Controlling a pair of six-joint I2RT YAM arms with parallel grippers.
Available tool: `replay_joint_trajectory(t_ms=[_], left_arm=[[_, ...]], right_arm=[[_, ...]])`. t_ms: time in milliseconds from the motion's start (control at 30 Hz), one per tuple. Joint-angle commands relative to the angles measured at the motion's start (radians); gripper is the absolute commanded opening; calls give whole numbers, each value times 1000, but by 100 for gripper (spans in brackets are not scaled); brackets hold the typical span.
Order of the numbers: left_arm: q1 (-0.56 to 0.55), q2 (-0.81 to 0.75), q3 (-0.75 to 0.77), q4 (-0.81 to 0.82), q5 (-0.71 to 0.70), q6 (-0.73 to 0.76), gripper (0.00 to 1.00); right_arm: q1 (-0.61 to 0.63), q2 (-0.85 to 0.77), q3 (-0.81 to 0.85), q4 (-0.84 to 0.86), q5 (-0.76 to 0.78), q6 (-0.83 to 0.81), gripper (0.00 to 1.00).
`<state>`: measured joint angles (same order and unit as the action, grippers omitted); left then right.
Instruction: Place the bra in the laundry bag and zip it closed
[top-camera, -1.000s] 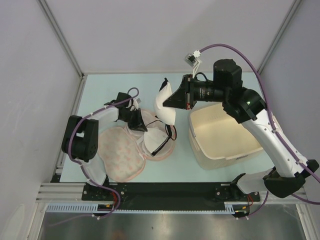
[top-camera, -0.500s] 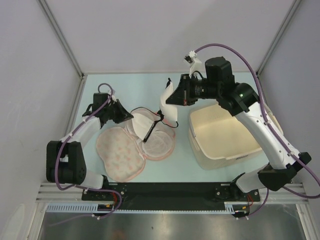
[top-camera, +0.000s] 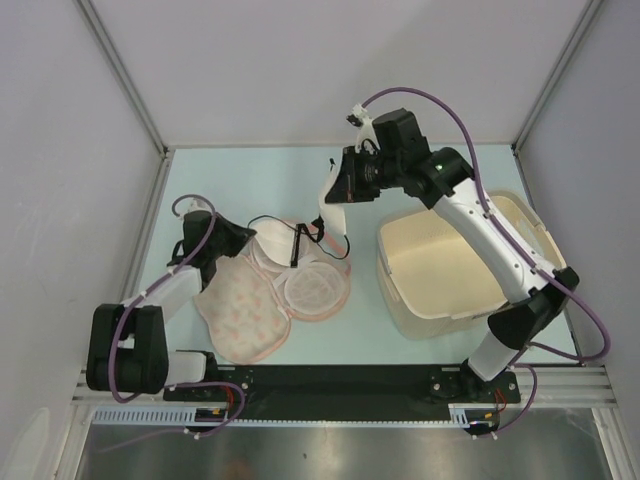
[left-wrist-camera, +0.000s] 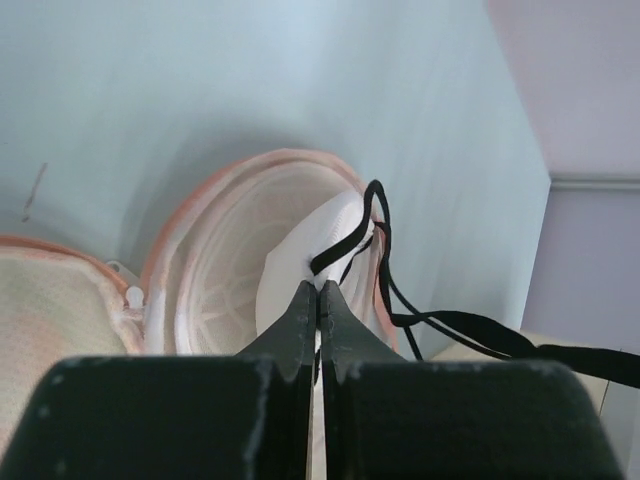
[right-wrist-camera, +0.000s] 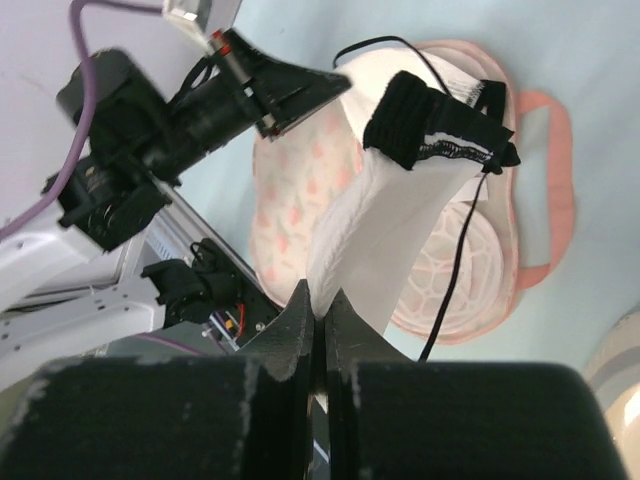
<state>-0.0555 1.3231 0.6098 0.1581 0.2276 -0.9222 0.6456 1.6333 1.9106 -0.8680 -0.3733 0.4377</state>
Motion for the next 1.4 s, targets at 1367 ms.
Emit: replay_joint_trajectory(t_ms=[1367], left_arm=[[-603, -418, -387, -190, -415, -962, 0]], right_arm=[[51, -12, 100, -65, 108, 59, 0]])
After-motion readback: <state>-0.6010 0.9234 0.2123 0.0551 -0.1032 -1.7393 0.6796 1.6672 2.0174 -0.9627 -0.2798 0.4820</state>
